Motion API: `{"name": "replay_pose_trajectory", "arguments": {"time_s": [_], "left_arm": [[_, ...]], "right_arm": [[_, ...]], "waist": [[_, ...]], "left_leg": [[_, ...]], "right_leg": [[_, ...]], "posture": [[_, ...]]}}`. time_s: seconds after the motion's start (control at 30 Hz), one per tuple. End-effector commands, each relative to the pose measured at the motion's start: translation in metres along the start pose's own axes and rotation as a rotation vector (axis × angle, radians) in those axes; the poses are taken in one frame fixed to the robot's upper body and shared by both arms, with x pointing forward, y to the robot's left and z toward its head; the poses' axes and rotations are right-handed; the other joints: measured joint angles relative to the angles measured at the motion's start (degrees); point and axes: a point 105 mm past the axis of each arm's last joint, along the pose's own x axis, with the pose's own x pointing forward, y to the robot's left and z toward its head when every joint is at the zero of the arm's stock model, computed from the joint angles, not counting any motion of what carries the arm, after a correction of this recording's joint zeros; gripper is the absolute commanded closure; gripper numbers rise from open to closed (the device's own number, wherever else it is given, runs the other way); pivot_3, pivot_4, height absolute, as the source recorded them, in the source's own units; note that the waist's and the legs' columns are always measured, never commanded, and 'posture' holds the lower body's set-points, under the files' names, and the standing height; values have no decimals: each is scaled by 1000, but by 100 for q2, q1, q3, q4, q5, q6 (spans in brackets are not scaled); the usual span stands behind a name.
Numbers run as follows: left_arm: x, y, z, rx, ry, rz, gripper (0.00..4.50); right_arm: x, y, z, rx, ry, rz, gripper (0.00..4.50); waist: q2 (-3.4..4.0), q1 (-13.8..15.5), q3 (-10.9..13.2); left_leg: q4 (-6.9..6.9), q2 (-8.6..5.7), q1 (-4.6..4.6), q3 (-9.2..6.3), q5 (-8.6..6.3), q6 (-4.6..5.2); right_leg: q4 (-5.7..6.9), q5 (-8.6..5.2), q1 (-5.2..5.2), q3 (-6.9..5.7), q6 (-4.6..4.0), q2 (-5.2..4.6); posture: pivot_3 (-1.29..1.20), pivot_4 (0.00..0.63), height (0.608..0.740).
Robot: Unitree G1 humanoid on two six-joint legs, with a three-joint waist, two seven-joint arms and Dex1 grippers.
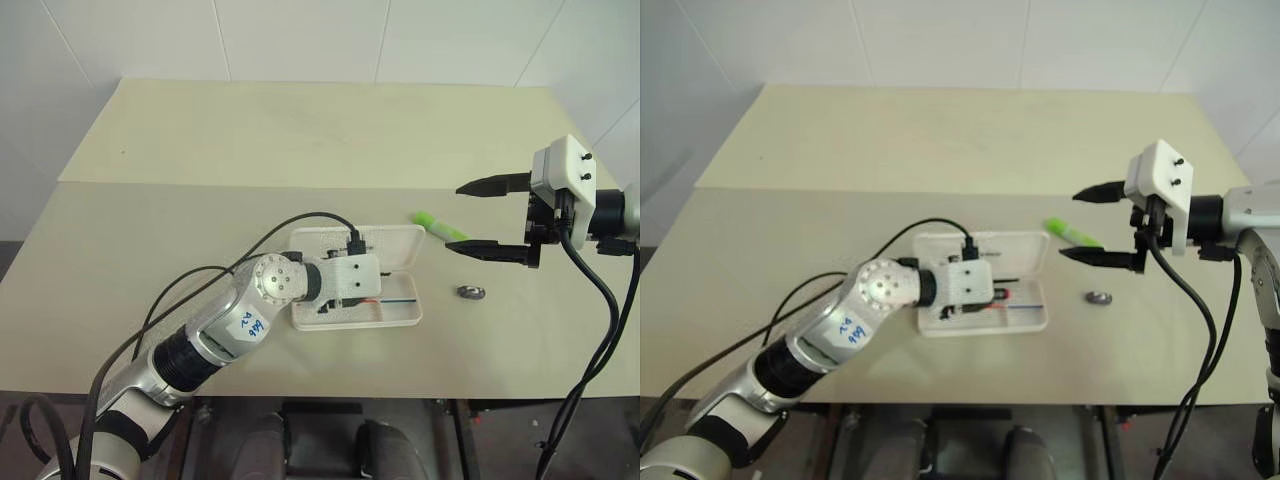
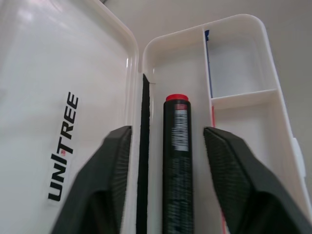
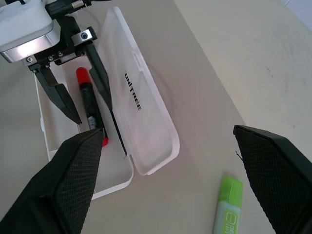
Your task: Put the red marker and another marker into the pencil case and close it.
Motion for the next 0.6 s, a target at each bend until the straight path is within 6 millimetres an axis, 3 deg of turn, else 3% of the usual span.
{"name": "replay_pose_trajectory", "arguments": {"time_s": [0.03,0.13,0.3,0.5,0.6], "left_arm": [[-5,6,10,19,-34,40,838],[-6,3,13,17,-48,25,28],[-12,2,23,-165,-105,19,28],[-27,7,40,-491,-217,11,28],[-42,14,45,-574,-263,15,28]], "right_arm": [[-1,-1,14,-42,-28,1,0],[0,-1,13,-36,-28,6,0],[4,-5,-2,50,-23,5,0],[8,-24,-55,209,48,-140,0],[11,-33,-72,239,74,-210,0]], "waist": [[0,0,0],[0,-1,0],[0,-2,0],[0,-2,0],[1,-11,0]], "left_leg": [[0,0,0,0,0,0],[0,0,0,0,0,0],[2,1,0,-1,0,0],[11,1,0,-7,-1,2],[7,1,1,-7,-1,2]], "right_leg": [[0,0,0,0,0,0],[0,0,0,0,0,0],[5,0,2,0,0,0],[7,0,8,-4,0,-1],[8,0,7,-4,0,0]], "posture": [[0,150,740],[0,150,740],[0,150,740],[0,150,740],[0,150,740]]}}
